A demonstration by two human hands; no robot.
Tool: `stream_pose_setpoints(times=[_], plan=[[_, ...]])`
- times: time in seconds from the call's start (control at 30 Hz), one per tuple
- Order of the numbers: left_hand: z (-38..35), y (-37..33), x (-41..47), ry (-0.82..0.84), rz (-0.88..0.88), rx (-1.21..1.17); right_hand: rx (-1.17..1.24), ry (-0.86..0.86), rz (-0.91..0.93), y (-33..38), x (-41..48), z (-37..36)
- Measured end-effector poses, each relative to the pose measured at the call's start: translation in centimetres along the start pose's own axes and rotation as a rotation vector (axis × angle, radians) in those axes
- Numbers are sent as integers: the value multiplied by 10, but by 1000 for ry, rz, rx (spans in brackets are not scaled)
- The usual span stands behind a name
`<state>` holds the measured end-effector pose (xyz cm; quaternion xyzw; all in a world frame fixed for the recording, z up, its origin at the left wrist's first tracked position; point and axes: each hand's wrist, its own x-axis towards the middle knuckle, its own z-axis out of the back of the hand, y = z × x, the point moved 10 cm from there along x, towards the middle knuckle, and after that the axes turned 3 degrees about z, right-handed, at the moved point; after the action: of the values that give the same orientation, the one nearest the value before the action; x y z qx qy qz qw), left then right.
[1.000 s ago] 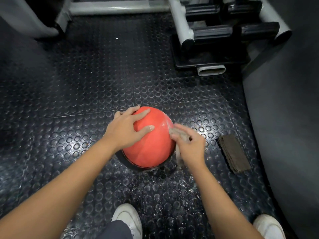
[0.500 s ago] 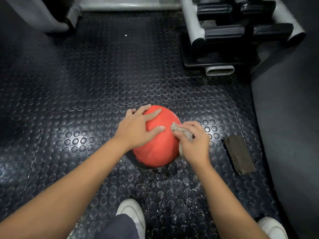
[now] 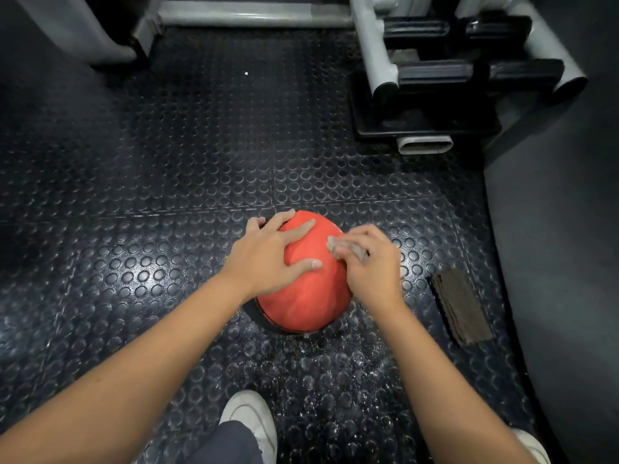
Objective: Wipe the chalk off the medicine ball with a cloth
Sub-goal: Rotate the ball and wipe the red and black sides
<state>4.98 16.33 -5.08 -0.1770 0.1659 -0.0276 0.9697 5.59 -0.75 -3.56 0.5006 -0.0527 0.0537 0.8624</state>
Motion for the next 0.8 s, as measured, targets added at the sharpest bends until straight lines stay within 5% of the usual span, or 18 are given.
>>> stream_pose_setpoints(times=[0.17, 0.43, 0.6, 0.8], plan=[[0, -1, -6, 39, -10, 4, -18, 33, -41, -10, 41, -13], [-1, -3, -5, 46, -22, -22, 133, 48, -88, -18, -41, 8], [-4, -3, -10, 30, -28, -2, 63, 13, -29, -16, 12, -1], [-3, -1, -11, 0, -4, -8, 100, -74, -167, -29, -9, 8]])
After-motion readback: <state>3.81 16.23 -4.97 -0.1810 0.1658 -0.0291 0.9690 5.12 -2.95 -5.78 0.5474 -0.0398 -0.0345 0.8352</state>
